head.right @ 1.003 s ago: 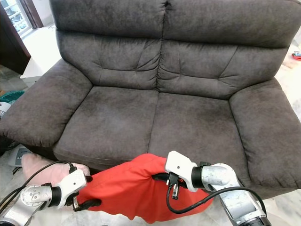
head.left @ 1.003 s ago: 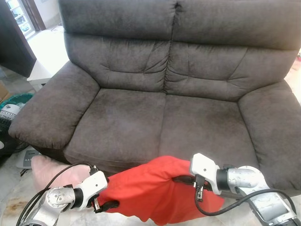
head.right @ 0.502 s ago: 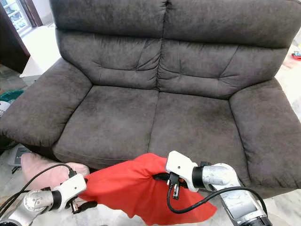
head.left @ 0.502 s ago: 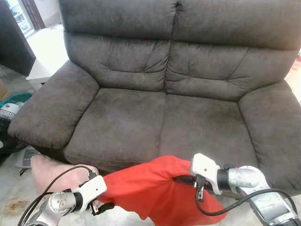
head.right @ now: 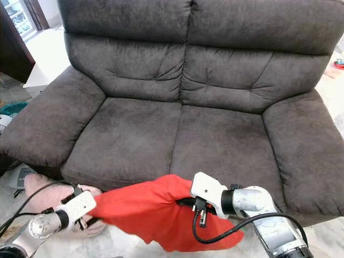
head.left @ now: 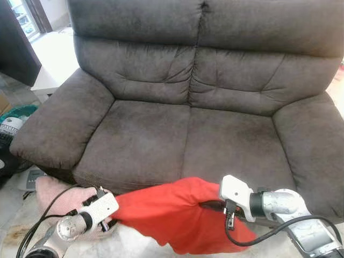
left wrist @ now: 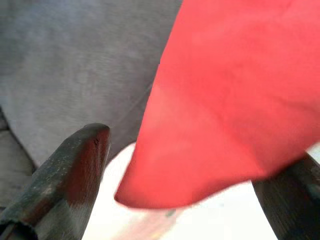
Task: Move the pillow to the sofa from floor
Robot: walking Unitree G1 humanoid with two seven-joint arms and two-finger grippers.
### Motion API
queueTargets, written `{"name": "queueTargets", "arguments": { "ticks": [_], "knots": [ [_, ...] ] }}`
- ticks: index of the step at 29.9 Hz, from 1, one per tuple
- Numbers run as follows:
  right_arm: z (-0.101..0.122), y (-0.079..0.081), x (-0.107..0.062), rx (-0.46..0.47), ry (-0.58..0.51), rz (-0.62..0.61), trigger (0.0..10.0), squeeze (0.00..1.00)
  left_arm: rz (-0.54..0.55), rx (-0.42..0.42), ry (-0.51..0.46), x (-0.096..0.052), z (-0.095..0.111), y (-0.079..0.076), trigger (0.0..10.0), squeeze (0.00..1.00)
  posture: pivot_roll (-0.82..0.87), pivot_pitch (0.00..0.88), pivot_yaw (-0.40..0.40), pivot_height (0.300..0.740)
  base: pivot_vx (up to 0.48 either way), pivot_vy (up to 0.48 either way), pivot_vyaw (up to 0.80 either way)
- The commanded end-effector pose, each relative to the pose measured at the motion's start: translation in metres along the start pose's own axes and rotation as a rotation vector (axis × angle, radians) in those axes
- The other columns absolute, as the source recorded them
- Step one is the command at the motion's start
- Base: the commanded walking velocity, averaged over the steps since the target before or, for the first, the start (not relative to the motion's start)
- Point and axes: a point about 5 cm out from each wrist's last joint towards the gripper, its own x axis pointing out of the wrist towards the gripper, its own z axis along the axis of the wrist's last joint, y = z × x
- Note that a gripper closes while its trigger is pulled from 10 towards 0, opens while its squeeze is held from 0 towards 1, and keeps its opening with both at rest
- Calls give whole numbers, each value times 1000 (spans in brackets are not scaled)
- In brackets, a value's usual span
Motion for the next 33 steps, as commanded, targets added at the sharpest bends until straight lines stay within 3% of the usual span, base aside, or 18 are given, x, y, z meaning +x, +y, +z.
{"name": "queueTargets", "arguments": {
  "ticks": [1, 4, 5, 6, 7, 16, 23, 33],
  "knots": [
    [24, -7, -8, -78, -96, -24, 10000, 0, -12, -1, 6, 0, -3, -4, 10000, 0, 121, 89, -32, 740, 0, 0, 0],
    [24, -6, -8, -78, -96, -24, 10000, 0, -28, -9, 6, 1, -3, -7, 10000, 0, 118, 89, -31, 740, 0, 0, 0],
    [24, -6, -8, -78, -96, -24, 10000, 0, -35, -11, 8, 1, -3, -8, 4902, 0, 118, 89, -31, 740, 0, 0, 0],
    [24, -6, -8, -78, -97, -24, 10000, 0, -43, -15, 9, 1, -3, -10, 3451, 0, 118, 90, -31, 740, 0, 0, 0],
    [24, -6, -8, -77, -96, -24, 10000, 0, -56, -24, 5, 2, -3, -12, 0, 0, 119, 90, -32, 740, 0, 0, 0],
    [24, -6, -8, -77, -96, -24, 10000, 0, -60, -37, -13, 2, -2, -14, 0, 0, 117, 90, -32, 740, 0, 0, 0],
    [24, -6, -9, -81, -93, -24, 10000, 0, -132, -81, -42, 4, 1, -20, 0, 0, 111, 90, -35, 740, 0, 0, 0],
    [24, -7, -11, -86, -86, -24, 10000, 0, -167, -81, -30, 7, 2, -29, 0, 0, 103, 87, -40, 740, 0, 0, 0]
  ]
}}
